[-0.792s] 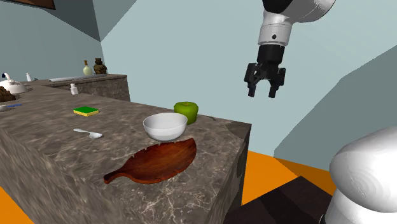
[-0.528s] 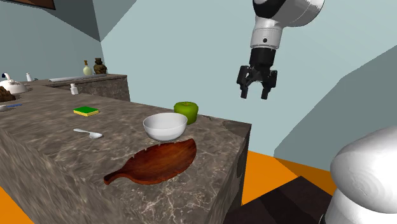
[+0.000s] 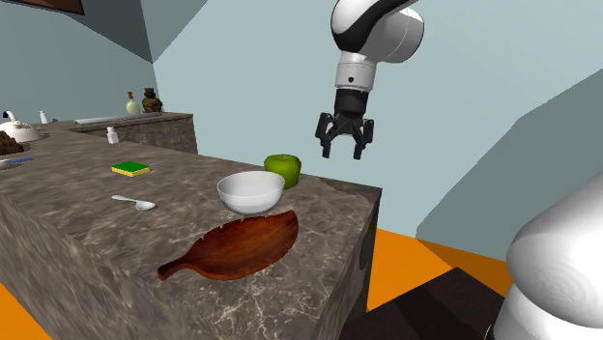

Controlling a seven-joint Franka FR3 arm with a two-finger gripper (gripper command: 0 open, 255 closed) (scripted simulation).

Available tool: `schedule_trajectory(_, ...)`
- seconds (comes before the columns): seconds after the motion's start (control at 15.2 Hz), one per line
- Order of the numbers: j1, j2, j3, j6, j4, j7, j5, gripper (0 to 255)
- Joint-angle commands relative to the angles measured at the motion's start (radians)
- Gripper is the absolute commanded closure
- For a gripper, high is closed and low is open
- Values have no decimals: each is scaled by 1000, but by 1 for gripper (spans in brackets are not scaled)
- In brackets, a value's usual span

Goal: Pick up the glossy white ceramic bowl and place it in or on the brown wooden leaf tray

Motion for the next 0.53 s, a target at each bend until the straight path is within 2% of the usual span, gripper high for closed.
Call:
schedule_trajectory(0.0,10,69,15,38,35,12,11,0)
schedule_trajectory(0.46,45,317,71,127,208,75,28,0)
